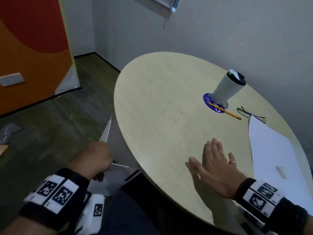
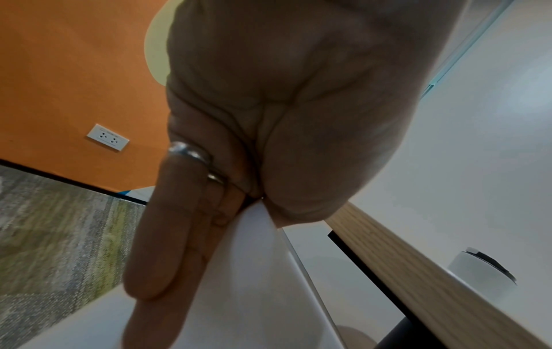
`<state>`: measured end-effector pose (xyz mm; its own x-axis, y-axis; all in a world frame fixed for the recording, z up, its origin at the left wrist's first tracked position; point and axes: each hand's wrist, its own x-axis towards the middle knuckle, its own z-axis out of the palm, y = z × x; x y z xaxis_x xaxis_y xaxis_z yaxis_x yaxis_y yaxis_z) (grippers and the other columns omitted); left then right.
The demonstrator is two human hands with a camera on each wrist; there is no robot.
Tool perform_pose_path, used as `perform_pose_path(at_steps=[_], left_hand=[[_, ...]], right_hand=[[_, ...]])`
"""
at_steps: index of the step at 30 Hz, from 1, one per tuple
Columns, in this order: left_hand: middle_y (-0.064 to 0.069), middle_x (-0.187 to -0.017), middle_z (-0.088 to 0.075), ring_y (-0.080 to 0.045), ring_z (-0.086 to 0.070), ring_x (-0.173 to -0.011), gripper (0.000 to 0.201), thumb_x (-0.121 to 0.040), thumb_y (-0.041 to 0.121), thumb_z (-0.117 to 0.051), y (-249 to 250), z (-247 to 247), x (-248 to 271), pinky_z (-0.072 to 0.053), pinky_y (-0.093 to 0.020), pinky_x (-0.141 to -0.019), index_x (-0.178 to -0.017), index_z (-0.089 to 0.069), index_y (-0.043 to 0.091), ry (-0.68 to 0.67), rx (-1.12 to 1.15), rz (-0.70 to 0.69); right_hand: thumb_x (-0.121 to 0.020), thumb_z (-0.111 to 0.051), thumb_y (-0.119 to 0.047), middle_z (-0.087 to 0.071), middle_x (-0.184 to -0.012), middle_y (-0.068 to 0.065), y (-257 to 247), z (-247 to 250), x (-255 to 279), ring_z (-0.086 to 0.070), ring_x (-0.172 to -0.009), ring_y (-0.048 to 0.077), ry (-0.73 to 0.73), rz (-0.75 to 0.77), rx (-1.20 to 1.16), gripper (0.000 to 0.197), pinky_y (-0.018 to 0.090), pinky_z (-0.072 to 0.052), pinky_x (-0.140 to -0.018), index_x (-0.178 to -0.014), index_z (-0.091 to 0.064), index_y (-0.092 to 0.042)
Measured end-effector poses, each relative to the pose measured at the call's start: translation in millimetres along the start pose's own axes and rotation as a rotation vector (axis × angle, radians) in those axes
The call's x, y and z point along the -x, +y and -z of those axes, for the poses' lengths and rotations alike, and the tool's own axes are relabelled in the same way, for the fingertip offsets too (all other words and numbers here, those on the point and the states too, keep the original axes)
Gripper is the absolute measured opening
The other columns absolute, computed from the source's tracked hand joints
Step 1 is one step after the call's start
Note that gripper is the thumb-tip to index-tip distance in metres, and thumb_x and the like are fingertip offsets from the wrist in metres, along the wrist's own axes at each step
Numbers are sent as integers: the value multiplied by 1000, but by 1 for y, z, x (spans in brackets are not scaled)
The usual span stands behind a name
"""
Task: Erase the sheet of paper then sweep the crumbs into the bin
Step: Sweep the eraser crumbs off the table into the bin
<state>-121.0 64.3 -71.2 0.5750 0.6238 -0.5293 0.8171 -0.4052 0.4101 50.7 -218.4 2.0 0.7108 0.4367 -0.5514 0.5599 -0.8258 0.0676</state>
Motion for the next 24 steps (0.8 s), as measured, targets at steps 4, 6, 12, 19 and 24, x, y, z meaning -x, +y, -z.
perform_pose_path(at_steps=[4, 6, 12, 19, 24], left_hand=[[-11, -50, -61, -23, -65, -43, 25, -91, 3, -54, -4, 1, -4, -58, -34, -51, -66, -57, 1, -68, 3, -25], [-9, -52, -59, -17, -57, -41, 26, -88, 3, -59, -6, 1, -5, -50, -26, -47, -62, -55, 5, -78, -24, -10], [-10, -65, -58, -18, -56, -54, 19, -96, 7, -57, -9, 2, -4, -39, -26, -44, -77, -57, 4, -34, -41, -31], [-15, -100, -66, -30, -66, -91, 9, -100, 13, -58, -7, 4, 1, -44, -29, -67, -100, -64, 5, -21, -125, -96], [-9, -74, -52, -26, -63, -75, 25, -96, 5, -61, -8, 5, 4, -43, -27, -57, -73, -52, 7, -51, -124, -97]], right_hand=[[-88, 4, -87, 41, -165, 14, -25, -13, 5, 36, -155, 26, -30, 46, 2, 110, 54, 14, -130, -158, 33, -6], [-93, -1, -82, 45, -163, 9, -52, -17, 4, 40, -153, 23, -8, 179, 20, 103, 52, 17, -129, -157, 36, -11], [-88, 10, -86, 48, -162, -5, -70, -10, 2, 46, -149, 11, 35, 329, 11, 100, 48, 23, -127, -159, 36, -20], [-65, 22, -93, 41, -166, 11, -45, -5, 4, 37, -153, 24, -87, 59, 67, 127, 54, 13, -129, -158, 35, -8], [-92, 1, -83, 47, -160, 9, -108, -13, 2, 43, -151, 25, 0, 317, 72, 102, 50, 21, -125, -155, 39, -13]])
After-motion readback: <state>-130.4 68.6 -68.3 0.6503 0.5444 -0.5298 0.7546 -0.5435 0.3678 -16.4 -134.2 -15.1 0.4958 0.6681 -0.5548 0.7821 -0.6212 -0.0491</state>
